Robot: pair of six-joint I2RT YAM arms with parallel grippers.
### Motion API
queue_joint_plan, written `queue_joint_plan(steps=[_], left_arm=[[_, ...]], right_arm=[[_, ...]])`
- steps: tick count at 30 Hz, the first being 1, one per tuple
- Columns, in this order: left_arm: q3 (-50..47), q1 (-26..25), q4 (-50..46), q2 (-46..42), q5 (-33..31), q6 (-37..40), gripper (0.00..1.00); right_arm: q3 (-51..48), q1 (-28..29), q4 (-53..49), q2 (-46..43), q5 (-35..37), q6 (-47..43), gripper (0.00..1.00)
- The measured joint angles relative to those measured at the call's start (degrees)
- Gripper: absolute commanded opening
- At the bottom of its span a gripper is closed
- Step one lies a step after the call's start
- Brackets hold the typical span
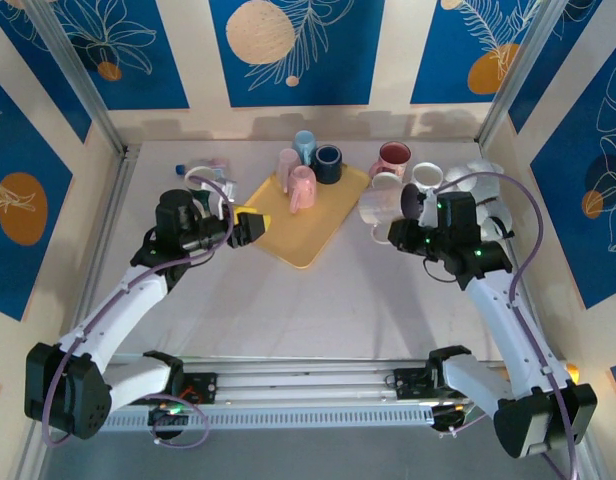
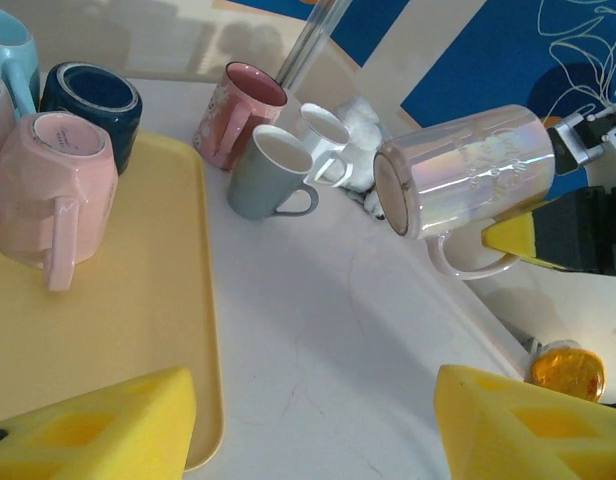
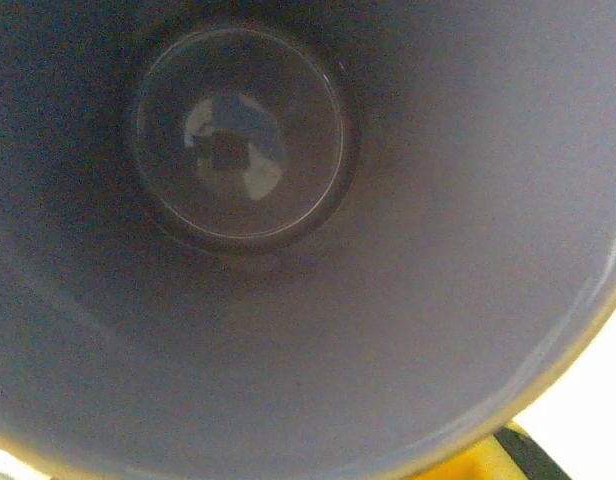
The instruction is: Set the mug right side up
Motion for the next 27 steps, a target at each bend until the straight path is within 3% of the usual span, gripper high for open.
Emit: queue_joint_plan(steps=[12,27], left_arm=[[-0.31,0.00,-0.83,0.39,-0.28,6.03,0.64],[-1.14,0.00,-1.27,1.68,-1.22,8.11,0.64]], right_arm=[[-0.35,-0.15,-3.67,5.44,21.92,-7.37,0.00],[-1.99,-0.57,5.49,16.98,29.83,-10.80,0.00]])
